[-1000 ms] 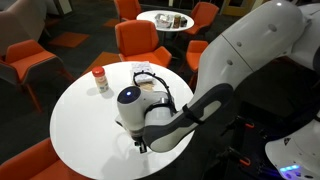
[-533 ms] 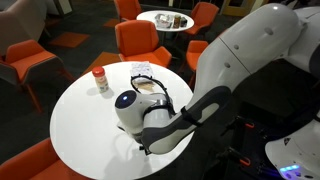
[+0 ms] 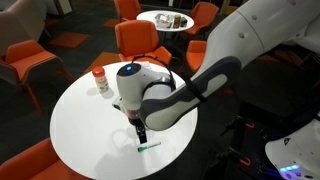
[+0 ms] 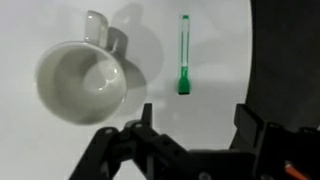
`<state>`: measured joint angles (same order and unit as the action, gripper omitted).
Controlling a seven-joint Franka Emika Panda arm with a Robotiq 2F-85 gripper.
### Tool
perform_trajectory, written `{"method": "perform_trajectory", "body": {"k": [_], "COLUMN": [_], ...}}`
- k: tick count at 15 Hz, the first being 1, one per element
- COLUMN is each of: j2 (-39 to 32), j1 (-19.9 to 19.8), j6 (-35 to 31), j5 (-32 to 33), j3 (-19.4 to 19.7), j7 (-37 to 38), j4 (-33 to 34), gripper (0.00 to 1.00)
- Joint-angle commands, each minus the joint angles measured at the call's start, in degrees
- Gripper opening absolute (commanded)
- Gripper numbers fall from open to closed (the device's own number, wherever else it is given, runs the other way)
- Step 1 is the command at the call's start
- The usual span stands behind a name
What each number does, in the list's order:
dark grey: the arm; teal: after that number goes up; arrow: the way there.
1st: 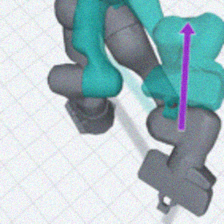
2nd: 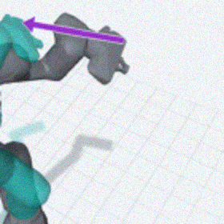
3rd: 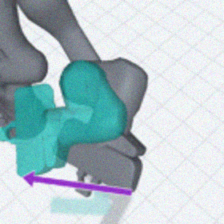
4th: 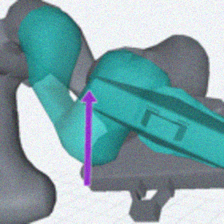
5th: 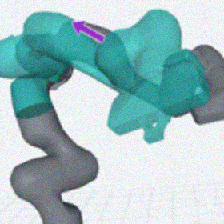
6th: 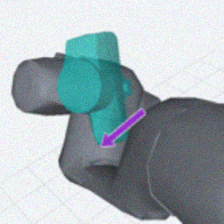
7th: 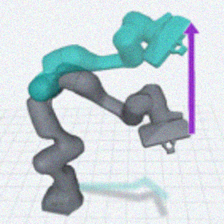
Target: Take the green marker out of the mug and put it on the table
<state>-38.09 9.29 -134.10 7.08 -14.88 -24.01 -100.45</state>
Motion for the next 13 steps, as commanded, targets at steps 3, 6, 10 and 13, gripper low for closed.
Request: {"method": "perform_trajectory", "body": {"k": [3, 6, 10, 13], "j2": [13.72, 21.15, 27.36, 29.36], "j1": [-7.51, -4.96, -3.02, -1.87], "j6": [-1.21, 2.86, 3.24, 3.15], "j5": [-11.17, -9.57, -6.74, -2.34], "j3": [-3.28, 0.64, 3.29, 4.85], "j7": [-3.86, 5.54, 14.21, 19.40], "j4": [-9.97, -13.66, -17.80, -19.55], "gripper": [1.00, 1.00, 1.00, 1.00]}}
